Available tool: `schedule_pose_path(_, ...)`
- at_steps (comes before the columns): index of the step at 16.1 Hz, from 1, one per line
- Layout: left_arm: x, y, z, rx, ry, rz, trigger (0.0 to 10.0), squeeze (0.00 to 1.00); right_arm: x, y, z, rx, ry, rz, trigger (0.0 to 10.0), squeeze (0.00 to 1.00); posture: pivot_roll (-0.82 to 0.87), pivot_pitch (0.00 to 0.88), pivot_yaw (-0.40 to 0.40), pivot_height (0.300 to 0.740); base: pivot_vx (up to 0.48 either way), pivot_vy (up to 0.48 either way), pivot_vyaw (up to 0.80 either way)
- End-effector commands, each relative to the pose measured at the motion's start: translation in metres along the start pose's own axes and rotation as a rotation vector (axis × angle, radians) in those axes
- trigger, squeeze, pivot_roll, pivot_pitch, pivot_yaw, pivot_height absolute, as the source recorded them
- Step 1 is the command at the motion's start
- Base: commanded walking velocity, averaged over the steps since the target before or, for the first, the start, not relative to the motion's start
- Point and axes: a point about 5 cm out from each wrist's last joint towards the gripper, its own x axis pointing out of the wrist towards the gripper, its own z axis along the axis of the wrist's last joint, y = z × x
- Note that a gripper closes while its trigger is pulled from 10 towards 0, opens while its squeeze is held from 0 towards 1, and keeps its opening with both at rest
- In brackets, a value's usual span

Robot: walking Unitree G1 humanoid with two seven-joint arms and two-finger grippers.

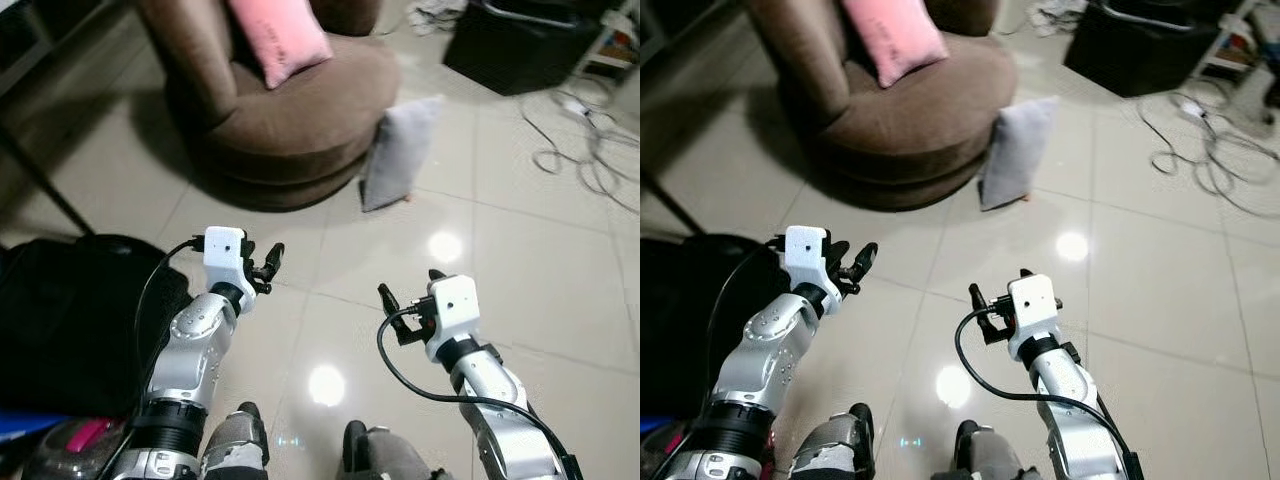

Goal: Move the pillow to the sofa from floor

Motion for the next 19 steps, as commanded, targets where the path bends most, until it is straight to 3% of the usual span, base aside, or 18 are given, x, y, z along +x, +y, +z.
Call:
schedule_pose_path(1, 0.001, -0.005, -0.004, -0.001, 0.02, -0.013, 10.0, 0.0, -0.003, -0.001, -0.002, -0.004, 0.022, -0.018, 10.0, 0.0, 0.1, 0.186, -0.079, 0.74, 0.0, 0.0, -0.59)
schedule_pose_path(7, 0.002, -0.01, -0.005, -0.007, 0.028, -0.025, 10.0, 0.0, -0.002, -0.001, 0.001, 0.0, 0.008, -0.033, 10.0, 0.0, 0.09, 0.202, -0.074, 0.74, 0.0, 0.0, -0.59)
schedule_pose_path(19, 0.005, -0.014, 0.001, 0.08, 0.012, -0.033, 10.0, 0.0, 0.011, 0.004, 0.009, -0.019, -0.021, -0.027, 10.0, 0.0, 0.09, 0.21, -0.067, 0.74, 0.0, 0.0, 0.0)
